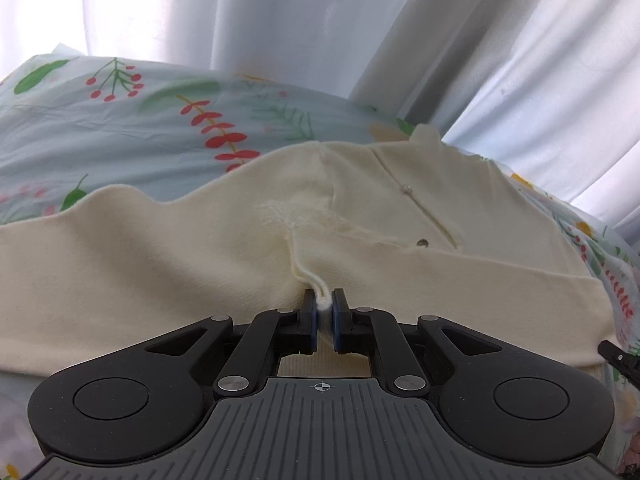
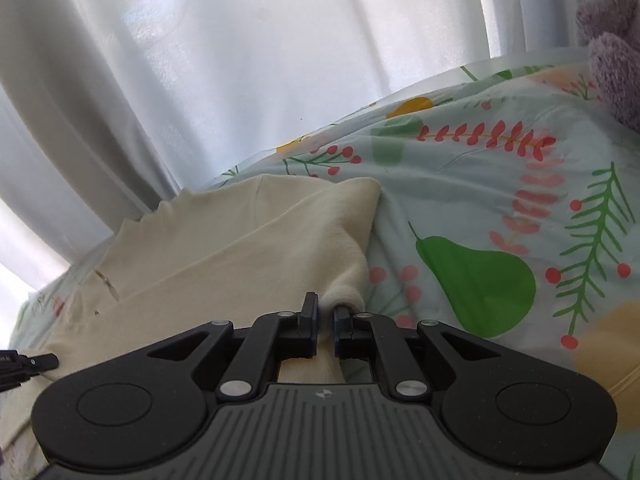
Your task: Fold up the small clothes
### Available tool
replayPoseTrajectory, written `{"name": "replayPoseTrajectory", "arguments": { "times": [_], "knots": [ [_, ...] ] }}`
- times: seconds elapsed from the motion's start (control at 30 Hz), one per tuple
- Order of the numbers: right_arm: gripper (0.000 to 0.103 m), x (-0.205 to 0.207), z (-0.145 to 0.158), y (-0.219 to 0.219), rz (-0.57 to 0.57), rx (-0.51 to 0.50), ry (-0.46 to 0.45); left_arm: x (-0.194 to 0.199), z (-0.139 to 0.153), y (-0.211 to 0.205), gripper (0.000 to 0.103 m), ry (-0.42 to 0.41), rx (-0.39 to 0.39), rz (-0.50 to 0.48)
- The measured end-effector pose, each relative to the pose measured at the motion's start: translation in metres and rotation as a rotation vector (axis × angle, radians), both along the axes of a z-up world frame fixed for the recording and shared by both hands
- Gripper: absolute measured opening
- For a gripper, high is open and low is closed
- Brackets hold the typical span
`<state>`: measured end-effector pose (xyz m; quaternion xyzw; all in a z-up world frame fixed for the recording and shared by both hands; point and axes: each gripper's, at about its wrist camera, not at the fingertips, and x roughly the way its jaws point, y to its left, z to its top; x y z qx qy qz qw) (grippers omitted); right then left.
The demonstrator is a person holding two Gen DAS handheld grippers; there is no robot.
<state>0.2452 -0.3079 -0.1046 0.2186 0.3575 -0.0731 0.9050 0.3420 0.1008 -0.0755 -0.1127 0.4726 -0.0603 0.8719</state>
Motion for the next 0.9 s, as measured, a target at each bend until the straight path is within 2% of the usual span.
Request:
{"name": "replayPoseTrajectory", "arguments": {
  "times": [0.13, 0.23, 0.3, 0.37, 0.5, 0.63, 0.67, 0.73, 0.8, 0.87, 0.9],
  "knots": [
    [0.007, 0.001, 0.008, 0.01, 0.037, -0.071, -0.027, 0.001, -0.002, -0.004, 0.009, -0.013, 0.035, -0.013],
    [0.006, 0.007, 0.003, 0.011, 0.034, -0.137, 0.024, 0.001, -0.002, -0.009, 0.009, -0.026, 0.057, -0.034],
    [0.006, 0.007, -0.001, 0.01, 0.024, -0.14, 0.024, 0.0, 0.0, -0.011, 0.009, -0.034, 0.076, -0.044],
    [0.013, 0.005, 0.004, 0.008, 0.049, -0.101, 0.039, 0.0, 0.0, -0.009, 0.01, -0.03, 0.072, -0.042],
    [0.018, -0.009, 0.027, 0.001, 0.096, -0.046, 0.047, 0.001, 0.002, -0.004, 0.012, -0.028, 0.057, -0.044],
    [0.041, -0.009, 0.05, 0.002, 0.099, -0.136, -0.012, 0.002, 0.001, -0.005, 0.012, -0.03, 0.053, -0.05],
    [0.041, -0.001, 0.053, 0.003, 0.105, -0.17, -0.015, 0.003, 0.001, -0.006, 0.012, -0.03, 0.051, -0.048],
    [0.042, 0.019, 0.048, 0.007, 0.129, -0.206, 0.005, 0.003, 0.001, -0.007, 0.012, -0.032, 0.051, -0.045],
    [0.041, 0.045, 0.031, 0.011, 0.155, -0.238, 0.082, 0.003, 0.002, -0.009, 0.011, -0.037, 0.055, -0.052],
    [0.036, 0.062, 0.013, 0.015, 0.166, -0.272, 0.143, 0.003, 0.003, -0.009, 0.01, -0.046, 0.06, -0.061],
    [0.034, 0.064, 0.008, 0.015, 0.162, -0.287, 0.135, 0.003, 0.004, -0.009, 0.01, -0.049, 0.062, -0.06]
  ]
}}
